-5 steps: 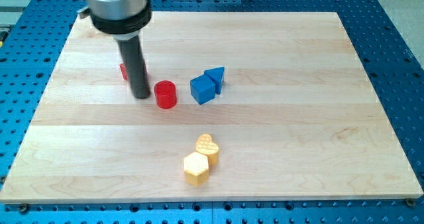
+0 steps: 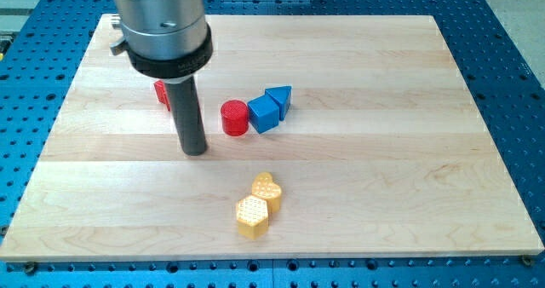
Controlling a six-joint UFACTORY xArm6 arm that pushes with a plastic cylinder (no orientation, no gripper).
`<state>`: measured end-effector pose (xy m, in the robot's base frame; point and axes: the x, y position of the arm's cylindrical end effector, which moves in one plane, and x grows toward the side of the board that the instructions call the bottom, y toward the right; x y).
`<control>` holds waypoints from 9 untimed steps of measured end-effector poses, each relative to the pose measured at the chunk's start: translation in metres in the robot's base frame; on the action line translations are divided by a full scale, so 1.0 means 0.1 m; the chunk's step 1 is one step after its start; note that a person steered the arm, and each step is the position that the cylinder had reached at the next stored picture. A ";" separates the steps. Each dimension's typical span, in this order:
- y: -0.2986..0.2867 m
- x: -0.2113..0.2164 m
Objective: Separate the yellow blocks from each other
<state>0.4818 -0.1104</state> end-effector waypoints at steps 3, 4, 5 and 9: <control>0.44 1.37; 1.08 1.10; 1.22 0.90; 1.19 0.59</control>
<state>0.5407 0.0088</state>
